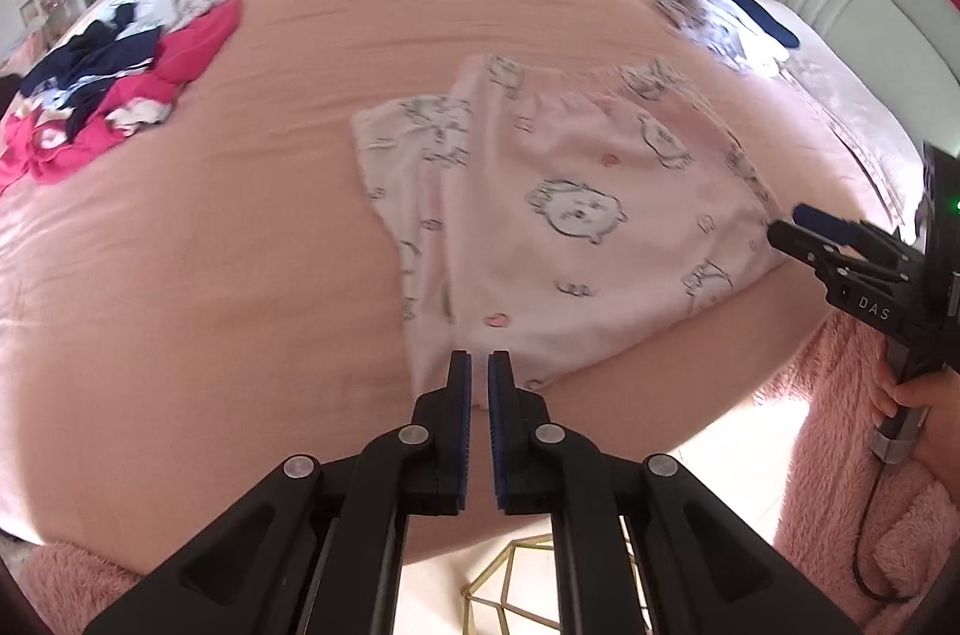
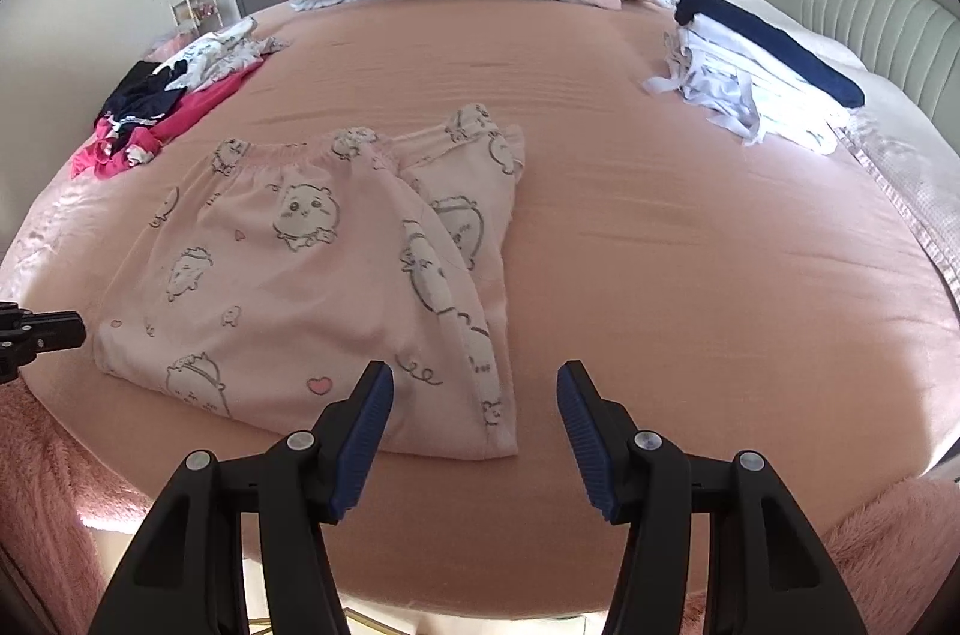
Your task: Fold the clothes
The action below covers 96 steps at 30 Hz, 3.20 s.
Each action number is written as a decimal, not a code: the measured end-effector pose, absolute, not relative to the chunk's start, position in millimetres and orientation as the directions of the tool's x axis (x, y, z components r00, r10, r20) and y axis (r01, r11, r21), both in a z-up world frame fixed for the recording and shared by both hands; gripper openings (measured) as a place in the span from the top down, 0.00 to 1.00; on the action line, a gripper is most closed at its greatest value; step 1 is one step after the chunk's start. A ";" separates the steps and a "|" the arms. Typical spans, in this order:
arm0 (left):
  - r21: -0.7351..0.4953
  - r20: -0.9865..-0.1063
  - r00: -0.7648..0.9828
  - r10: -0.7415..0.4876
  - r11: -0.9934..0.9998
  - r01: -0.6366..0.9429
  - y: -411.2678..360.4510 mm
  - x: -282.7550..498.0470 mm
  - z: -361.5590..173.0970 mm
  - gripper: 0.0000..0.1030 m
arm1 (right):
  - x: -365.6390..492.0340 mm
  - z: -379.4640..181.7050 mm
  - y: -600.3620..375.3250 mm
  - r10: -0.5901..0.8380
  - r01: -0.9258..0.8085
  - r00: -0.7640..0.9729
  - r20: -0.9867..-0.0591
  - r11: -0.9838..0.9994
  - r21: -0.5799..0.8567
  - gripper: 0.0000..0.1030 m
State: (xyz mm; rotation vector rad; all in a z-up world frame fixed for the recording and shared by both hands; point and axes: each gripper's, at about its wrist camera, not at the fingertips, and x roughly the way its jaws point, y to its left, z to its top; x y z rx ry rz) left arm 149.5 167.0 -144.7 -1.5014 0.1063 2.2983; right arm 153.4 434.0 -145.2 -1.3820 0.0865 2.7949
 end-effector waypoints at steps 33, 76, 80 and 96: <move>-0.071 -0.913 -0.304 0.271 -0.841 -0.536 193.8 75.7 -141.4 0.57 | 87.9 -159.1 411.3 -0.051 0.257 -0.482 -0.874 -0.963 -0.086 0.42; 0.018 -0.882 -0.391 0.261 -0.812 -0.583 243.1 65.8 -154.2 0.49 | 63.6 -159.4 374.4 0.039 0.268 -0.489 -0.871 -0.944 -0.192 0.33; 0.034 -0.900 -0.381 0.212 -0.837 -0.545 221.9 54.7 -152.8 0.47 | 66.6 -152.8 402.7 0.093 0.248 -0.481 -0.872 -0.940 -0.237 0.32; 0.021 -0.892 -0.395 0.220 -0.852 -0.523 244.9 42.9 -155.7 0.43 | 74.7 -161.6 382.9 0.072 0.254 -0.471 -0.879 -0.943 -0.214 0.31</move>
